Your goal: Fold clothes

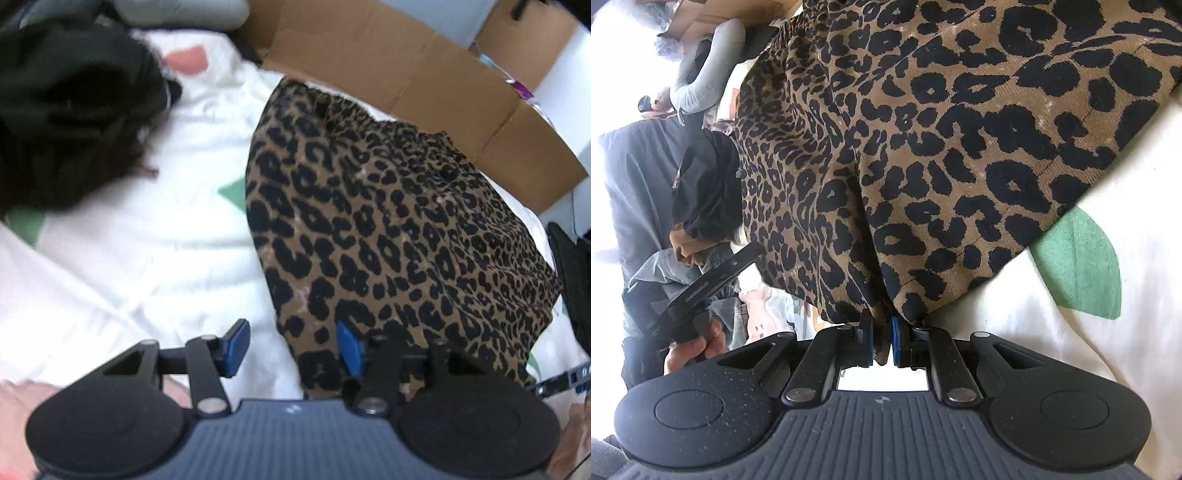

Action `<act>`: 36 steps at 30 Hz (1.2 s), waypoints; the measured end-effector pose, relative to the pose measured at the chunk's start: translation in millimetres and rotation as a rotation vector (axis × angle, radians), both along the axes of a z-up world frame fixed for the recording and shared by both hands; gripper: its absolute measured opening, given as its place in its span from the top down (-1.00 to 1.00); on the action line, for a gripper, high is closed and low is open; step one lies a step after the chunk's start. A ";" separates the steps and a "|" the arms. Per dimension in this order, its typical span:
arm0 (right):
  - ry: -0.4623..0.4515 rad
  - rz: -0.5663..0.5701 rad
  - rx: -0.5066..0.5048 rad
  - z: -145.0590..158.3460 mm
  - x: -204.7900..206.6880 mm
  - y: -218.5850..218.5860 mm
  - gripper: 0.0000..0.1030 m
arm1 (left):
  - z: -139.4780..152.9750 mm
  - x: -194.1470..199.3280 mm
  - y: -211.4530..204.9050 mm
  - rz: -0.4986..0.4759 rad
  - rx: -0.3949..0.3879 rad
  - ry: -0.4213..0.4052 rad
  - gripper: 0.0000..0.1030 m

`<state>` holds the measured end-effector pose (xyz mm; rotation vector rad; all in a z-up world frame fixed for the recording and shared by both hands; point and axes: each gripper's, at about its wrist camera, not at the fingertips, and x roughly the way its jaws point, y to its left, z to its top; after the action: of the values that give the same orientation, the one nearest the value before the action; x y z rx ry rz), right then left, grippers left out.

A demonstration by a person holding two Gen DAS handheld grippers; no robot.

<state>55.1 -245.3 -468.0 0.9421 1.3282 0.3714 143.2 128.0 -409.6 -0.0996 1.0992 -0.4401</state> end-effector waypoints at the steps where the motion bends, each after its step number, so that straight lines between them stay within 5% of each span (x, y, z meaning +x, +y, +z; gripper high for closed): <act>1: -0.002 0.003 -0.003 0.4 0.0 0.4 0.85 | -3.3 0.5 -0.1 0.010 -0.014 0.014 0.22; 2: -0.002 0.005 -0.005 0.7 0.0 0.8 0.85 | -4.0 1.4 1.4 0.018 -0.033 0.022 0.68; 3: -0.004 0.007 -0.008 1.2 0.2 1.4 0.85 | -3.1 2.0 3.3 0.021 -0.053 0.029 0.87; 7: -0.017 0.025 -0.023 3.5 0.9 4.1 0.85 | 13.5 0.7 3.2 0.009 -0.072 -0.022 0.97; 16: -0.037 0.042 -0.039 7.5 1.6 6.1 0.85 | 56.3 4.0 -40.2 -0.057 -0.172 -0.122 0.98; 27: -0.030 0.044 -0.030 4.9 2.8 4.6 0.85 | 30.9 19.2 -100.8 -0.153 -0.165 -0.108 0.95; 31: -0.032 0.046 -0.029 4.9 4.2 5.2 0.85 | 0.4 28.9 -113.7 -0.176 -0.102 -0.031 0.69; 36: -0.034 0.046 -0.030 7.1 3.6 5.6 0.85 | -5.6 22.4 -113.7 -0.190 -0.068 -0.034 0.41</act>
<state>58.6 -239.7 -460.8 0.8778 1.3228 0.4005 165.6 14.3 -415.2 -0.0473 1.0648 -0.6476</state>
